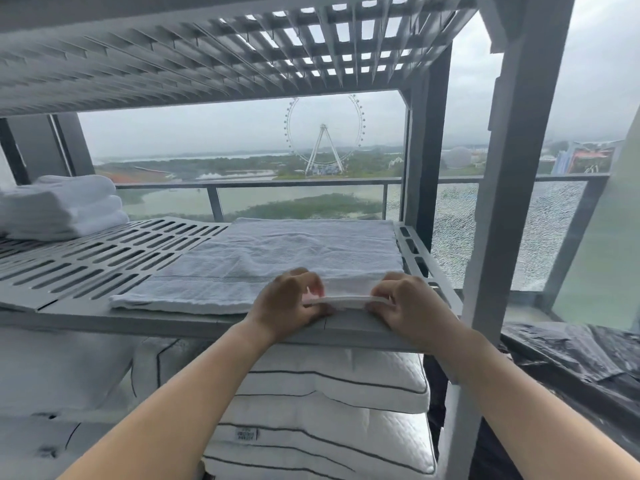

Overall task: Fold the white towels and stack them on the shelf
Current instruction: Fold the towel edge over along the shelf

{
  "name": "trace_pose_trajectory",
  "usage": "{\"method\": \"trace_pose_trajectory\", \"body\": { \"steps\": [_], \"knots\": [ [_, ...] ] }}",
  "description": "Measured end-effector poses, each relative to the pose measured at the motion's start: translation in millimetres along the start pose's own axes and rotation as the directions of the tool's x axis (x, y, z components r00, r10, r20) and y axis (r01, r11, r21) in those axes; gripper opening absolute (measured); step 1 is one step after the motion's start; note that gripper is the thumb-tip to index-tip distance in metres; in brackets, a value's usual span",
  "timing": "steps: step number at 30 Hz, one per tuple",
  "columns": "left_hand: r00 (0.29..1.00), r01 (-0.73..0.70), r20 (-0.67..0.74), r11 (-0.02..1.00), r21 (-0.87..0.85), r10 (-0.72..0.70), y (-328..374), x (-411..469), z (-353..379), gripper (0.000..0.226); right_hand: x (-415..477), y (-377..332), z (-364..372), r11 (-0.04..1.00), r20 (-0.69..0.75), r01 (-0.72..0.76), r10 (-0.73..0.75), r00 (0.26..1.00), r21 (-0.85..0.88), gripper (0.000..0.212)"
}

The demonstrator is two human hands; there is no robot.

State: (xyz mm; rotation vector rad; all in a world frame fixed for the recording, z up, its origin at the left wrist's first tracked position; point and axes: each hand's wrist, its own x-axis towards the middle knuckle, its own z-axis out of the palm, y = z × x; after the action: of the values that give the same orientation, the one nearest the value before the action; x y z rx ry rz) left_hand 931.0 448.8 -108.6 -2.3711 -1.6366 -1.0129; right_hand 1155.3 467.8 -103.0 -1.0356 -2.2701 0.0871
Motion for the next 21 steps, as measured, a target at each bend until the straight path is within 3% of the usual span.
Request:
{"method": "trace_pose_trajectory", "body": {
  "steps": [5, 10, 13, 16, 19, 21],
  "knots": [
    [0.988, 0.131, 0.076, 0.991, 0.002, -0.131, -2, 11, 5, 0.026, 10, 4, 6, 0.985, -0.078, -0.143, 0.135, 0.988, -0.099, 0.014],
    [0.973, 0.228, 0.000, 0.959, 0.169, -0.232, 12, 34, 23, 0.021, 24, 3, 11, 0.936, -0.073, -0.271, 0.261, 0.963, -0.227, 0.021],
    [0.979, 0.195, 0.016, 0.963, 0.184, -0.202, 8, 35, 24, 0.022, 23, 4, 11, 0.947, -0.038, -0.198, 0.195, 0.980, -0.254, 0.025],
    [0.991, 0.126, 0.025, 0.984, 0.128, -0.130, 6, 28, 19, 0.019, 24, -3, 14, 0.982, 0.044, -0.076, 0.085, 0.995, -0.174, 0.042],
    [0.997, 0.023, 0.067, 0.999, 0.029, -0.025, 3, 19, 8, 0.024, 25, -13, 17, 0.987, 0.117, 0.012, 0.007, 0.993, -0.161, 0.031],
    [0.994, -0.035, 0.104, 0.997, 0.069, 0.027, -9, 11, -3, 0.020, 23, -15, 17, 0.985, 0.132, 0.021, 0.002, 0.991, -0.172, 0.024]
  ]
}}
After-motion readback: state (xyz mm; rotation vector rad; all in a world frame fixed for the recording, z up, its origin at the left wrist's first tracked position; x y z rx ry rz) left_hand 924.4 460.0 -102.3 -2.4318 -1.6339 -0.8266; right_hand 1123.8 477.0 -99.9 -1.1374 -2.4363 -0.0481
